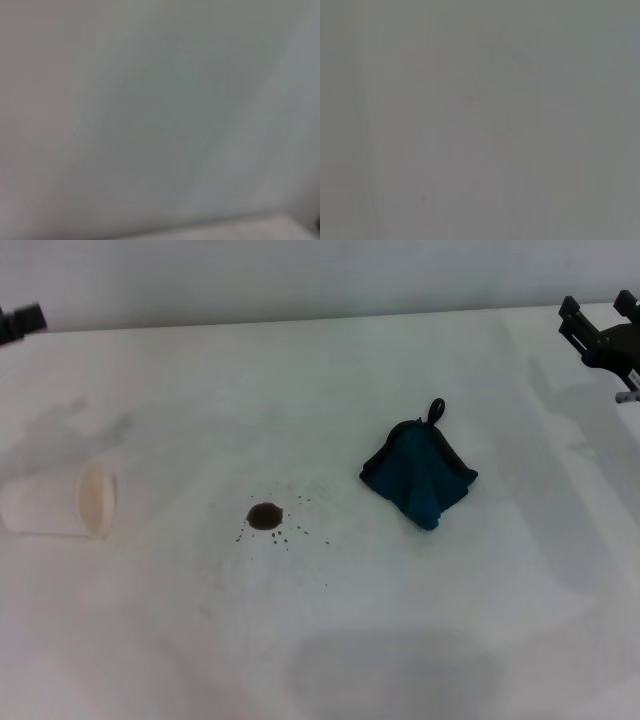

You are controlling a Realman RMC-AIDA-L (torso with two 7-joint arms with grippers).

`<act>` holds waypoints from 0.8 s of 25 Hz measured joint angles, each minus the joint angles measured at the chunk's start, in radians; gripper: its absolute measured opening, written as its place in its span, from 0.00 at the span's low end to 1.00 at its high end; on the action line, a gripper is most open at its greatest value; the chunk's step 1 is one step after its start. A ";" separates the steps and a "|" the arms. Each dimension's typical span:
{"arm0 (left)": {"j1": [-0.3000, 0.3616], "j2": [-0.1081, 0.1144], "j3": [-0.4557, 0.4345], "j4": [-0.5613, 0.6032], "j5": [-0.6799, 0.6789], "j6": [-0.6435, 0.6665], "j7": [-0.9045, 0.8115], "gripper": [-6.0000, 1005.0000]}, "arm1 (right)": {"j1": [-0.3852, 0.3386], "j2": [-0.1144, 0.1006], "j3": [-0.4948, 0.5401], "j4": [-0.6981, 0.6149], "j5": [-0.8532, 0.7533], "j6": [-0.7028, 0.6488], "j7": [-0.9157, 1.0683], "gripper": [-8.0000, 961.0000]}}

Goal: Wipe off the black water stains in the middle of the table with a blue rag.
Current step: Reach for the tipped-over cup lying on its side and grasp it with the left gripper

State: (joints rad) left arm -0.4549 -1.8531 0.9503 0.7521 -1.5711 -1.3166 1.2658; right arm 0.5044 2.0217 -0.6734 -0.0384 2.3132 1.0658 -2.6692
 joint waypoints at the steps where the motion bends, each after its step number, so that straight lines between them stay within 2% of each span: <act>1: -0.002 0.011 -0.001 0.038 0.043 -0.031 -0.020 0.87 | 0.000 -0.001 0.000 0.000 0.000 0.000 0.000 0.83; 5: -0.020 0.046 -0.003 0.183 0.235 -0.164 -0.067 0.87 | 0.000 -0.002 0.000 -0.001 0.000 -0.001 -0.001 0.83; 8: -0.070 0.077 -0.008 0.261 0.400 -0.286 -0.115 0.87 | -0.003 -0.003 0.000 -0.002 0.000 -0.002 -0.001 0.83; 11: -0.124 0.088 -0.040 0.313 0.510 -0.393 -0.121 0.87 | -0.005 -0.003 0.000 -0.002 -0.001 -0.005 -0.001 0.83; 16: -0.214 0.082 -0.047 0.395 0.716 -0.484 -0.079 0.87 | -0.003 -0.001 0.000 -0.003 0.000 -0.020 0.001 0.83; 17: -0.233 0.074 -0.047 0.403 0.761 -0.499 -0.063 0.87 | -0.001 0.000 0.000 -0.002 0.000 -0.020 0.002 0.83; 18: -0.284 0.047 -0.047 0.415 0.882 -0.530 -0.012 0.87 | 0.000 0.002 0.000 -0.001 0.000 -0.022 0.002 0.83; 20: -0.293 0.039 -0.047 0.416 0.909 -0.532 0.001 0.87 | 0.001 0.002 0.003 0.000 0.000 -0.023 0.004 0.83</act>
State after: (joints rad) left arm -0.7484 -1.8137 0.9035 1.1680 -0.6624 -1.8485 1.2665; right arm 0.5057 2.0238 -0.6702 -0.0389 2.3136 1.0430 -2.6654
